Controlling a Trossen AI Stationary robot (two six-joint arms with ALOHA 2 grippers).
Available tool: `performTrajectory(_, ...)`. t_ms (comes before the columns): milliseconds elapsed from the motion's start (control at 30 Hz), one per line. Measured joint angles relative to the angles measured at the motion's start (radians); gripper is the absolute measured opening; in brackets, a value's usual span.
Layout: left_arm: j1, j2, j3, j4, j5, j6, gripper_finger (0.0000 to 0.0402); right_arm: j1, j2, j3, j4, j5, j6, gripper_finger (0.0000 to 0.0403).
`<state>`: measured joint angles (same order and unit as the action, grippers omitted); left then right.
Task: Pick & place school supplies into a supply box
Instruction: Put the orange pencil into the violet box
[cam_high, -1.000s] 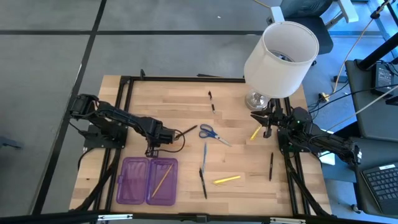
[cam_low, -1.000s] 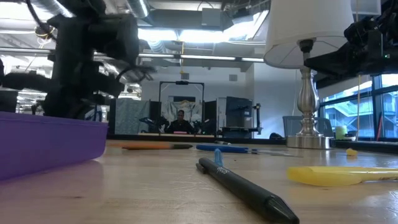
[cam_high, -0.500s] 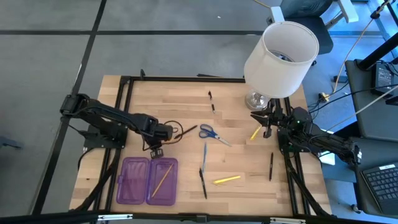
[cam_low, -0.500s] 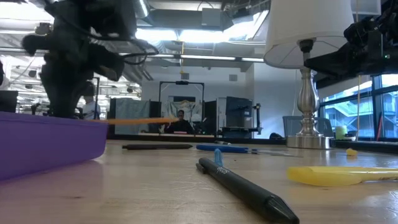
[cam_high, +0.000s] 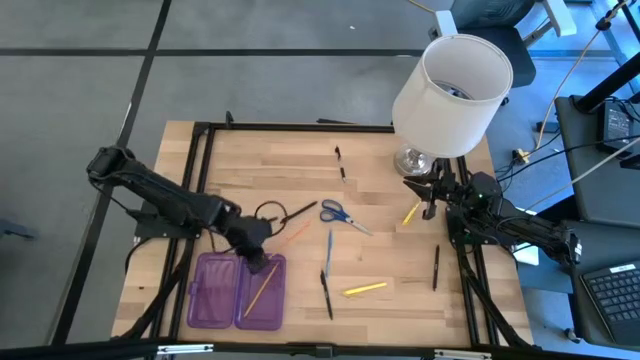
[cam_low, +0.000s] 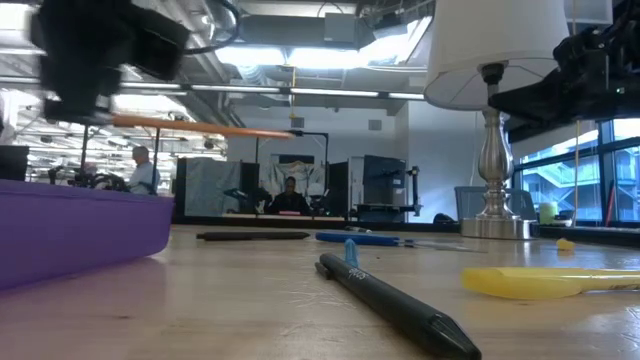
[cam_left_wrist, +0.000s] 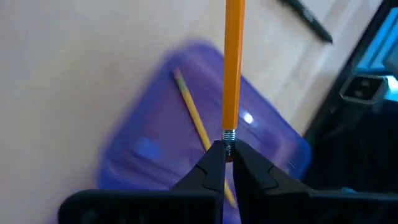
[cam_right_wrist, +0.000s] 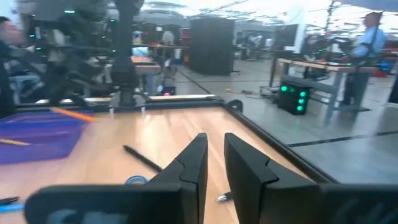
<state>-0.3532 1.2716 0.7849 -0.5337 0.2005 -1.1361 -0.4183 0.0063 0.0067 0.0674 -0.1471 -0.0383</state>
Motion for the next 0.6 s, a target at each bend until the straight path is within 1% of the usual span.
performTrajectory(33,-0.030,0.005,0.000,0.007,-0.005,-0.056,0.0008,0.000,0.000,0.000,0.000,0.010,0.000,0.0060)
performTrajectory(100,-0.096,0.015,0.000,0.028,-0.050,-0.162,0.0009,0.000,0.000,0.000,0.001,0.025,-0.001,0.0060)
performTrajectory(367,-0.354,0.068,0.000,0.250,-0.336,-0.502,0.0007,0.000,0.000,0.000,0.004,0.026,-0.018,0.0060)
performTrajectory(600,-0.523,0.207,0.000,0.379,-0.421,-0.709,0.0007,0.000,0.000,0.000,0.001,0.024,0.058,0.0060)
